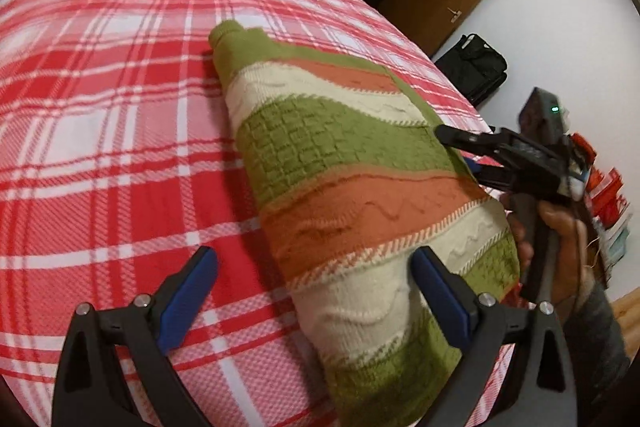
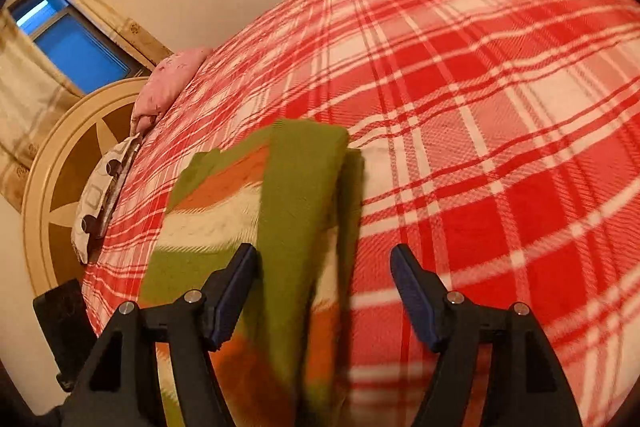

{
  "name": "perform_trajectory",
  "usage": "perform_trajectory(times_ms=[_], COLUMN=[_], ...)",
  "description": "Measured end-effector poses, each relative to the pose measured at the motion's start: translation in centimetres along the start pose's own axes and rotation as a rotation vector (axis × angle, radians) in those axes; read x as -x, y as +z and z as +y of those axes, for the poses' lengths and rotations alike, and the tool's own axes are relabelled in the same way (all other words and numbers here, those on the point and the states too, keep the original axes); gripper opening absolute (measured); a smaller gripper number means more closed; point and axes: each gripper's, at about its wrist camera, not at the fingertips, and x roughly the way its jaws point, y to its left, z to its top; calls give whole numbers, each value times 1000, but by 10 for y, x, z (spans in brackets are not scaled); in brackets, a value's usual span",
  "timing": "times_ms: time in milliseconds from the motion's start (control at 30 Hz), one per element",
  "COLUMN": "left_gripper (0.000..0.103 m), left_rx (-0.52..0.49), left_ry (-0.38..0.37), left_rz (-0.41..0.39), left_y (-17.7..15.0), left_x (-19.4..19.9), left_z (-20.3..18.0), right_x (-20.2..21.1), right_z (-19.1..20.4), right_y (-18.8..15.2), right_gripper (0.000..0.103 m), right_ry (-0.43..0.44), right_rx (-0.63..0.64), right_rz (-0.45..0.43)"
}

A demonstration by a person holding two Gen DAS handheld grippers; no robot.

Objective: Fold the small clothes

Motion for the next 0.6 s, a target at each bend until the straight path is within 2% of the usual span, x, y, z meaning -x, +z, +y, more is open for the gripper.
perform_trajectory(times_ms=[167, 333, 367, 433, 467, 500, 533, 600], left_gripper=[102, 103, 103, 103, 99, 87, 80, 69], left_rx=[-16, -27, -30, -32, -42, -51, -55, -52], left_ry=[4, 22, 20, 11, -3, -17, -40, -36], left_rz=[4, 17, 19, 17, 14, 14, 21, 23], left_y=[3, 7, 6, 6, 5, 4, 3, 2], left_x=[-8, -13, -14, -13, -13, -12, -12, -10], left_z=[-7, -16, -16, -16, -18, -19, -20, -22], right_x=[-14, -29, -31, -34, -36, -40, -43, -40], right_z=[-16, -4, -3, 0, -1, -1, -1, 4], right_y=[12, 20, 20, 20, 20, 18, 17, 15], right_gripper=[70, 69, 68, 56, 45, 36, 33, 30], right_ry=[113, 154, 153, 164, 175, 183, 202, 208], right_rx=[-85, -40, -36, -24, -28, -39, -51, -47], right_rz=[-21, 12, 15, 28, 39, 50, 56, 35])
